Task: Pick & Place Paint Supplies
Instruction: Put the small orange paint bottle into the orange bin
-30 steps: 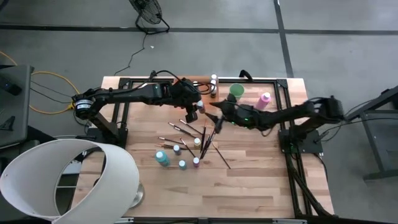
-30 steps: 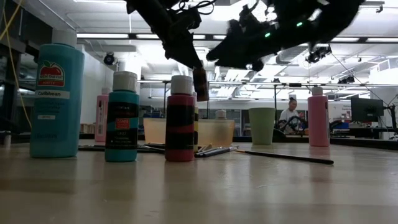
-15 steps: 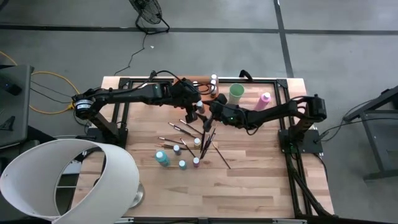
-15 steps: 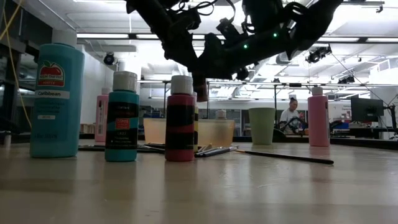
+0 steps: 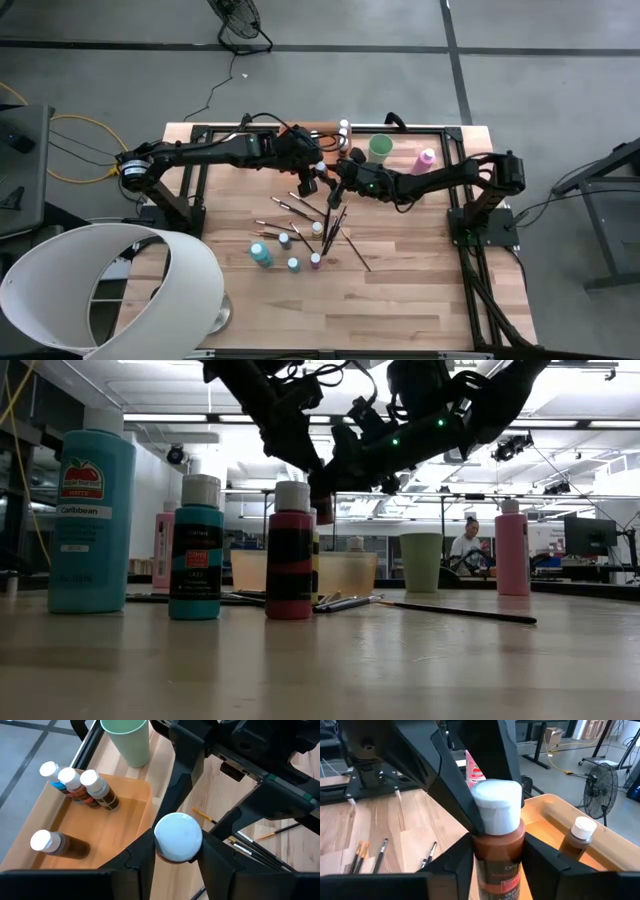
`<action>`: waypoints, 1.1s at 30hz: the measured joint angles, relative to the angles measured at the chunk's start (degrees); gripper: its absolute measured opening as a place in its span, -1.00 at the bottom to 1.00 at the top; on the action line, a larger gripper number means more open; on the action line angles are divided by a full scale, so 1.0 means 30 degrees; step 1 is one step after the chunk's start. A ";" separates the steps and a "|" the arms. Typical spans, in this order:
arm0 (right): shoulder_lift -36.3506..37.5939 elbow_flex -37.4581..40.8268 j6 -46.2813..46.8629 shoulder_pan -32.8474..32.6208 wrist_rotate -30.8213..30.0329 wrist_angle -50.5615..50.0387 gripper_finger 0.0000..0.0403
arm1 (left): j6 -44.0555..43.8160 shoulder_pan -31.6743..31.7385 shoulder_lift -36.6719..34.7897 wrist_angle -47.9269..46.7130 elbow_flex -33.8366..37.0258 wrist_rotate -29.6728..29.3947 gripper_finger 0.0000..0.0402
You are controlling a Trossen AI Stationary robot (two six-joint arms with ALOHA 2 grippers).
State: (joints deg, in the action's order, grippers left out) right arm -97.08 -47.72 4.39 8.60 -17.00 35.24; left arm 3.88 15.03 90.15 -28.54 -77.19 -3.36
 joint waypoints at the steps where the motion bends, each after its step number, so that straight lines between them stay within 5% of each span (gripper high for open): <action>1: 0.0000 0.0000 0.0017 0.0000 0.0064 0.0000 -0.38 | -0.0014 0.0000 0.0000 -0.0007 0.0007 0.0000 -0.38; 7: 0.0000 0.0000 0.0179 0.0007 0.0144 -0.0005 -0.38 | 0.0004 -0.0007 0.0000 -0.0007 0.0015 -0.0245 -0.34; 19: 0.0750 0.0038 0.4330 0.1021 -0.2752 -0.2010 -0.40 | -0.0744 -0.0007 -0.1090 -0.0705 0.0015 -0.0993 0.10; 33: 0.0636 0.0029 0.6628 0.2468 -0.4377 -0.3784 -0.39 | -0.1604 -0.0007 -0.1311 -0.1726 0.0015 -0.1602 0.02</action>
State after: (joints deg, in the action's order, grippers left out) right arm -95.17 -47.64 24.27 16.01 -30.13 23.89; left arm -0.93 15.00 86.21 -33.71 -77.14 -8.16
